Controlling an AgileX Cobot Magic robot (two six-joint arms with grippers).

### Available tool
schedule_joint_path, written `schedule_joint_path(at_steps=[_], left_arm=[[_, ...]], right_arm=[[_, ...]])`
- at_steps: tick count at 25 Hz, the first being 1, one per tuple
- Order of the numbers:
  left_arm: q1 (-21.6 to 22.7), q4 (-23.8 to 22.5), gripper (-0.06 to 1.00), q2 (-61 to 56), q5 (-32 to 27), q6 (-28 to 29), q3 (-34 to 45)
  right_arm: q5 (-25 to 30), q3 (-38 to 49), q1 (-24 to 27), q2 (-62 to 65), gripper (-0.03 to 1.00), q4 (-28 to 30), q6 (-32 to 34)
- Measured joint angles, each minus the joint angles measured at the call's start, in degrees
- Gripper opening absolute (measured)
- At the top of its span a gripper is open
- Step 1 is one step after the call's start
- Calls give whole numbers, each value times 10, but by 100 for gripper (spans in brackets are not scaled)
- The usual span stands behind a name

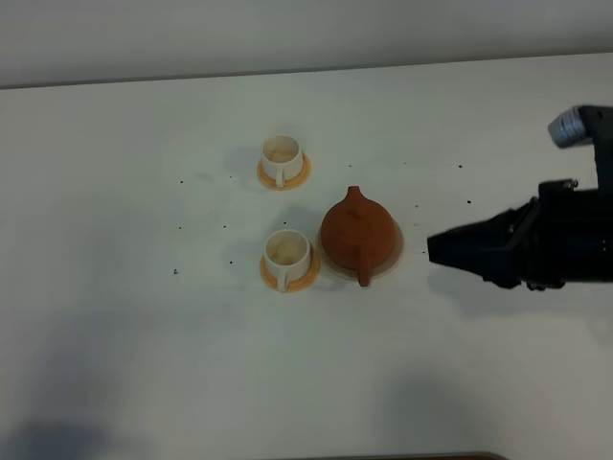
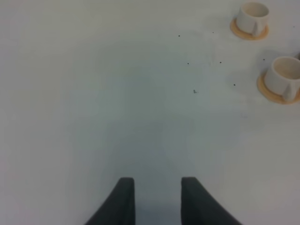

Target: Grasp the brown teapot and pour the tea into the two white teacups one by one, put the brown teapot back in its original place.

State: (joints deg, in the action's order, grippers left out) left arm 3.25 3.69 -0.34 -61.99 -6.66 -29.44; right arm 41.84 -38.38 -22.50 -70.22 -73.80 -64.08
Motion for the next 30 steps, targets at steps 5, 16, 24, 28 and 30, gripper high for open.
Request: schedule_joint_path(at_steps=[5, 16, 24, 28, 30], left_arm=[[0, 0, 24, 0, 1, 0, 0], [0, 0, 24, 0, 1, 0, 0], [0, 0, 24, 0, 1, 0, 0], [0, 0, 24, 0, 1, 0, 0], [0, -1, 24, 0, 1, 0, 0]], right_arm=[[-4, -120, -11, -34, 28, 89, 100], [86, -403, -154, -243, 25, 596, 635], [190, -504, -186, -365, 25, 686, 785], [232, -555, -186, -416, 29, 673, 797], [256, -585, -186, -443, 34, 660, 797]])
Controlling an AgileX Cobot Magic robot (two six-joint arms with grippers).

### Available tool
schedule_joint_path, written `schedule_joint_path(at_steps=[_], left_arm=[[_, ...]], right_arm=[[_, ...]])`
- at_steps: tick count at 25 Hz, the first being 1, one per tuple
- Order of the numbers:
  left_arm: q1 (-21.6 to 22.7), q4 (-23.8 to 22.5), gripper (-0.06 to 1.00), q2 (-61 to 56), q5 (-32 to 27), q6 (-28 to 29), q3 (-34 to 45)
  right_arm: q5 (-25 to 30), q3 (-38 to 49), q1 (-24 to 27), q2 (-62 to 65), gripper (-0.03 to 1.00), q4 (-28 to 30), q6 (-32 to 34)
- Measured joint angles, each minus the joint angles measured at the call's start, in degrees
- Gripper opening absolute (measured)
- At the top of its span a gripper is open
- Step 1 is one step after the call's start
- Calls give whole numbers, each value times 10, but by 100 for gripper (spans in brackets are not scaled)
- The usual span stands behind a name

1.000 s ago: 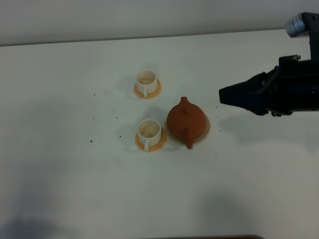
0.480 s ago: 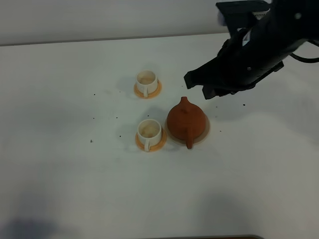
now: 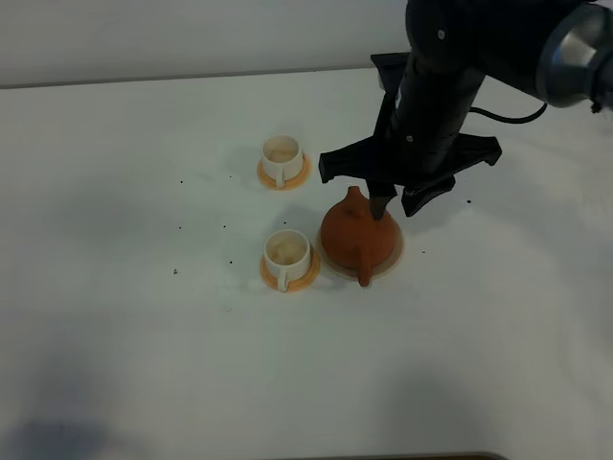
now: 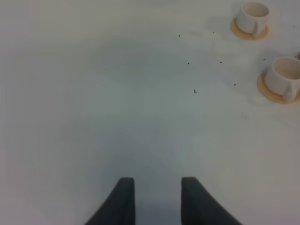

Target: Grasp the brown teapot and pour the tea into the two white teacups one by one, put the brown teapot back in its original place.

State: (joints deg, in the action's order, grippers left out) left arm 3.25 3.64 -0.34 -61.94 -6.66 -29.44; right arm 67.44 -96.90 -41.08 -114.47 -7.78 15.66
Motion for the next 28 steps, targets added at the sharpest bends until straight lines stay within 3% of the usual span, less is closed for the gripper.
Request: schedule_joint_path(at_steps=[8, 28], left_arm=[[0, -10, 24, 0, 0, 0, 0], [0, -21, 24, 0, 0, 0, 0]], right_arm=[[17, -95, -5, -91, 40, -31, -9], [23, -21, -31, -69, 40, -27, -31]])
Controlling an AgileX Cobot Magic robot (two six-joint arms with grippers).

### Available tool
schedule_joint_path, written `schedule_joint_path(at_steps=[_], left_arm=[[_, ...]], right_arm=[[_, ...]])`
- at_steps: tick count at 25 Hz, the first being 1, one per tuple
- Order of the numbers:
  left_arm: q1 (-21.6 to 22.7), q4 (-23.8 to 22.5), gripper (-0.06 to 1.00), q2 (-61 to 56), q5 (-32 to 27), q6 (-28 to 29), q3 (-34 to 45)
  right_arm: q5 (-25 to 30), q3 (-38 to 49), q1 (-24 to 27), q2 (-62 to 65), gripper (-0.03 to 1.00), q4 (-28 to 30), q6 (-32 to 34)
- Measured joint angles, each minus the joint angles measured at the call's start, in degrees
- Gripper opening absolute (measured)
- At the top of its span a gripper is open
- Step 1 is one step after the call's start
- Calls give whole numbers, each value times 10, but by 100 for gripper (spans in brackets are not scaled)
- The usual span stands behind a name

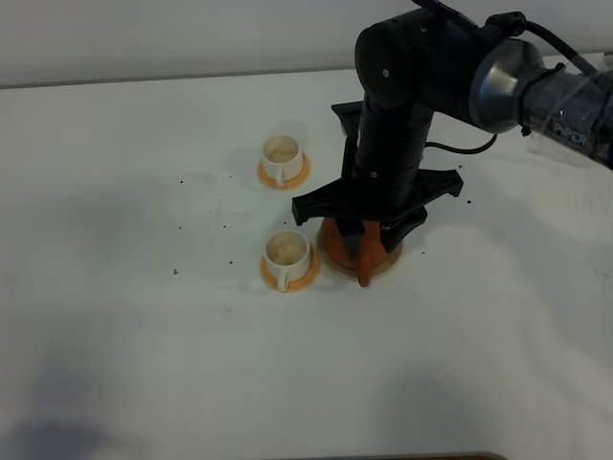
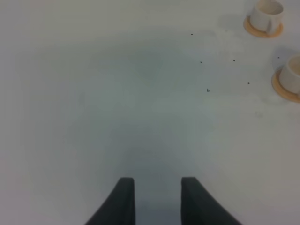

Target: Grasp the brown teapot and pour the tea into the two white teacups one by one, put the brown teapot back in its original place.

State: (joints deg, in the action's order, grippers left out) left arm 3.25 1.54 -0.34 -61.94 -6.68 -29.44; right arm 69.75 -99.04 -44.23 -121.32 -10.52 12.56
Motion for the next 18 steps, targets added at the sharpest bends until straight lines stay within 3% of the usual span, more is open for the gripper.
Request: schedule_joint_path(at_steps=[6, 18], left_arm=[[0, 0, 24, 0, 0, 0, 0], [0, -3, 24, 0, 0, 0, 0]], right_arm=[[1, -9, 0, -31, 40, -13, -21], [-2, -46, 0, -46, 40, 24, -7]])
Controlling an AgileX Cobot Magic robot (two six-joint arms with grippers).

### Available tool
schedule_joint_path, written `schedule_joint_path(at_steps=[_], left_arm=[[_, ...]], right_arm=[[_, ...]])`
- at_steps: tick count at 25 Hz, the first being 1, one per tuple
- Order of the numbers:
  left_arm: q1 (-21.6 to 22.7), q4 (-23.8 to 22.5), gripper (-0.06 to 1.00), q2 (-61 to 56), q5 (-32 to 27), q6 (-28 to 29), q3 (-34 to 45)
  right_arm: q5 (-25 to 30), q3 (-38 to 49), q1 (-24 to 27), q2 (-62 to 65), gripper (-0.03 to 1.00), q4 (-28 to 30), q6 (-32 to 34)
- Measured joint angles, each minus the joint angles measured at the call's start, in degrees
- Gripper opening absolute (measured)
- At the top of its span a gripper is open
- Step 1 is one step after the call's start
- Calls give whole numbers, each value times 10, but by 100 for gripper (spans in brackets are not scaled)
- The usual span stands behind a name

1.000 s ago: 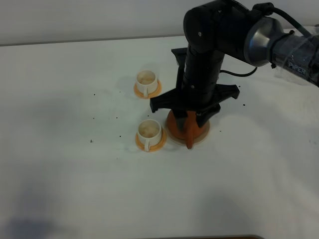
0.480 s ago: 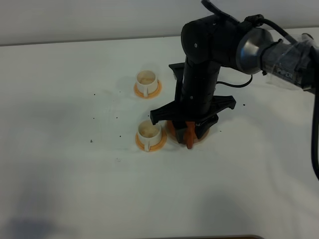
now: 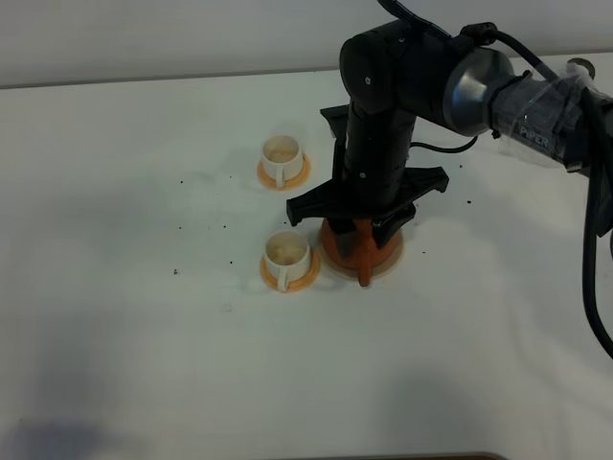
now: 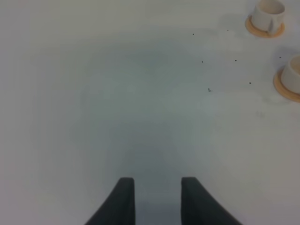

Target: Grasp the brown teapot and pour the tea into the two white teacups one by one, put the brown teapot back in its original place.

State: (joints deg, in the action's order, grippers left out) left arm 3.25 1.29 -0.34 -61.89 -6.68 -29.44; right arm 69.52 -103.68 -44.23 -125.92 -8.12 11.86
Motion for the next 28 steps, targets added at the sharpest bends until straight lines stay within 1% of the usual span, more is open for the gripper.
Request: schedule_joint_path(at_steps=[12, 23, 28], left_arm=[[0, 0, 24, 0, 1, 0, 0], [0, -2, 24, 0, 2, 0, 0], [0, -2, 24, 0, 3, 0, 0]], right_arm=[[5, 0, 0, -22, 37, -2, 10], [10, 0, 0, -33, 36, 0, 21], [10, 0, 0, -33, 36, 5, 42]])
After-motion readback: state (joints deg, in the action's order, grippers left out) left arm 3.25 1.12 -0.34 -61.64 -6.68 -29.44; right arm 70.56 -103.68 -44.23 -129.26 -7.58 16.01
